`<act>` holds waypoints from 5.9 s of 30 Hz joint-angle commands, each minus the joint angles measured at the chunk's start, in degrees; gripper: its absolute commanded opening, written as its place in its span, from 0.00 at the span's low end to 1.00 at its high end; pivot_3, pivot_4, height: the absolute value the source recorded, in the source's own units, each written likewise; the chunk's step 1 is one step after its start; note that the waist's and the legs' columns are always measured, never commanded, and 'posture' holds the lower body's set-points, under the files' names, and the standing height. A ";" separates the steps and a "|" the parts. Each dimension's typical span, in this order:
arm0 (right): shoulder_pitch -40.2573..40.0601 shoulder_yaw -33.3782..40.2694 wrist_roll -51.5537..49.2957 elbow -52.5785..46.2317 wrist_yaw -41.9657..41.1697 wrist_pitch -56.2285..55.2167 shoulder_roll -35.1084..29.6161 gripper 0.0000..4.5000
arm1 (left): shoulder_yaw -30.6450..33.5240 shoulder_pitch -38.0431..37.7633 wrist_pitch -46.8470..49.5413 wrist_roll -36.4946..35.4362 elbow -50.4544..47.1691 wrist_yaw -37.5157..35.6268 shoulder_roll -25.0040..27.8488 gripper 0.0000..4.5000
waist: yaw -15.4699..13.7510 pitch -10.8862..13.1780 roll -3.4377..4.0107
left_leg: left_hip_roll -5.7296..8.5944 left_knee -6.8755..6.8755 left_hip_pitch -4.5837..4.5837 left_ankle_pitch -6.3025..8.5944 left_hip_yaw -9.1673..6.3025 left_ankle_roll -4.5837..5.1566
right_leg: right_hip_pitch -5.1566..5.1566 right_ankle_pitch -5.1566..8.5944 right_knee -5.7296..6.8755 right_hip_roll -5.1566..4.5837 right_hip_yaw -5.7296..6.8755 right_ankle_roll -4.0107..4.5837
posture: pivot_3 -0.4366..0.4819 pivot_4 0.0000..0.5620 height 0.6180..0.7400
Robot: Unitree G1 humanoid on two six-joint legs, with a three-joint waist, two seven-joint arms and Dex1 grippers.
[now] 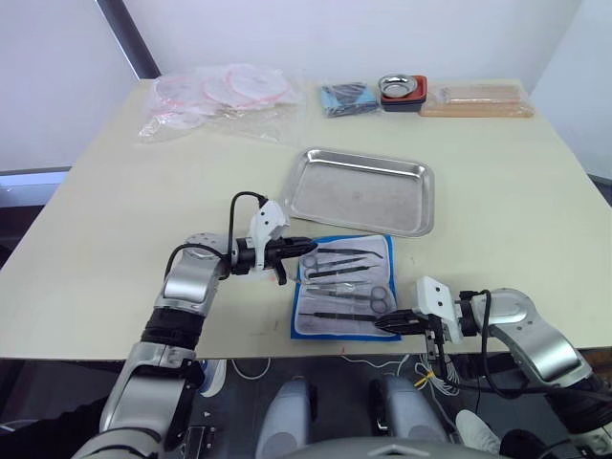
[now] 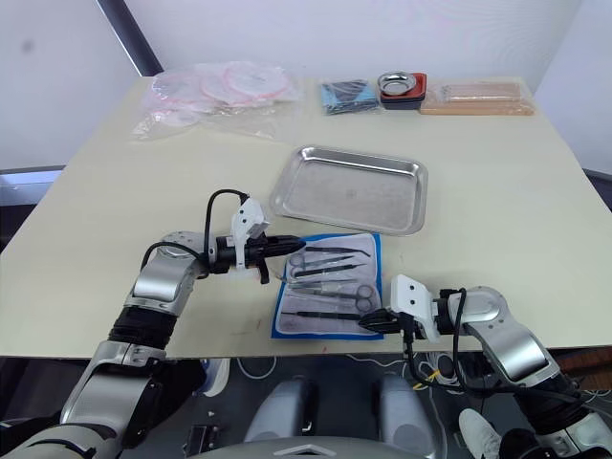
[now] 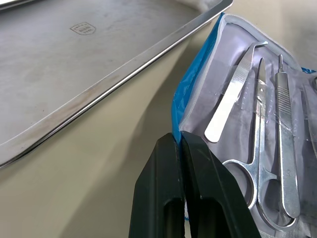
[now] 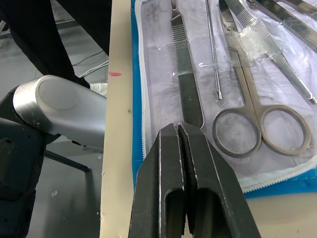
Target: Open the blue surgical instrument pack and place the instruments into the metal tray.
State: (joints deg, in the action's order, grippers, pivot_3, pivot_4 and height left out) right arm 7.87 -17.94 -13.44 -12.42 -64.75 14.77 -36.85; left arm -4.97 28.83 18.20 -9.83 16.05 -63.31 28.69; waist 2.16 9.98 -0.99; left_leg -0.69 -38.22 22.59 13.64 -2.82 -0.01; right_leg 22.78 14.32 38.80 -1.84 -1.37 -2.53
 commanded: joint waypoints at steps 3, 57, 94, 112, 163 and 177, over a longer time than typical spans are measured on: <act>-0.12 -0.71 0.32 0.43 -0.50 0.95 -0.48 0.01 | 0.40 -0.75 0.71 -0.93 2.93 1.01 -0.31 0.00 | 0.00 0.00 0.00 | 0.00 0.00 0.00 0.00 0.00 0.00 | 0.00 0.00 0.00 0.00 0.00 0.00 | 0.48 0.27 1.00; -3.45 4.77 -8.01 -2.43 -2.01 2.01 -2.53 0.95 | 8.57 -2.56 -7.55 -16.20 -7.63 -14.15 9.21 0.58 | -0.40 0.12 -0.11 | -0.10 0.28 0.20 0.00 -0.17 0.00 | -0.01 -0.03 -0.71 -0.09 0.10 0.04 | 0.48 0.27 1.00; 5.38 4.25 1.11 19.18 -0.93 -22.58 8.88 1.00 | 8.78 -10.56 -4.88 -22.99 -24.05 -26.06 22.60 0.99 | -1.27 0.35 0.02 | -0.29 0.88 0.25 0.00 0.51 -0.01 | 0.33 -0.14 -0.90 0.12 -0.18 0.21 | 0.48 0.27 1.00; 3.31 -0.81 4.51 20.50 0.67 -5.05 6.71 1.00 | 6.77 -10.54 -7.38 -21.11 -20.22 -25.78 20.58 0.99 | -1.32 0.04 -0.29 | -0.55 0.86 -0.27 0.00 0.69 -0.01 | 0.00 -0.02 -0.84 0.36 -0.33 0.37 | 0.48 0.27 1.00; 5.02 -2.84 7.03 24.97 4.15 -9.59 8.80 1.00 | -5.12 21.95 -38.21 4.80 44.82 -26.12 -1.90 0.48 | -0.17 -0.47 -0.83 | -0.80 0.84 -0.71 0.00 0.91 0.00 | -0.28 -0.29 -0.81 0.86 -0.78 0.44 | 0.48 0.27 1.00; 4.46 -3.27 7.92 27.01 2.58 -12.59 7.91 1.00 | -5.17 20.98 -38.89 5.87 45.05 -25.31 -2.37 0.48 | -0.18 -0.50 -0.83 | -0.79 0.88 -0.71 0.00 0.90 0.00 | -0.28 -0.29 -0.84 0.86 -0.77 0.44 | 0.48 0.27 1.00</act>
State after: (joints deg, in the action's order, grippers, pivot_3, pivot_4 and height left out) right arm 15.45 -17.66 -11.17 8.34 -62.04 -0.17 -26.65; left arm -10.41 50.37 -20.11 -4.72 60.41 -88.33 26.54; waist 1.99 9.48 -1.82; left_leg -1.48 -37.34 21.88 13.64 -1.92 -0.01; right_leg 22.50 14.03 37.96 -0.99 -2.14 -2.09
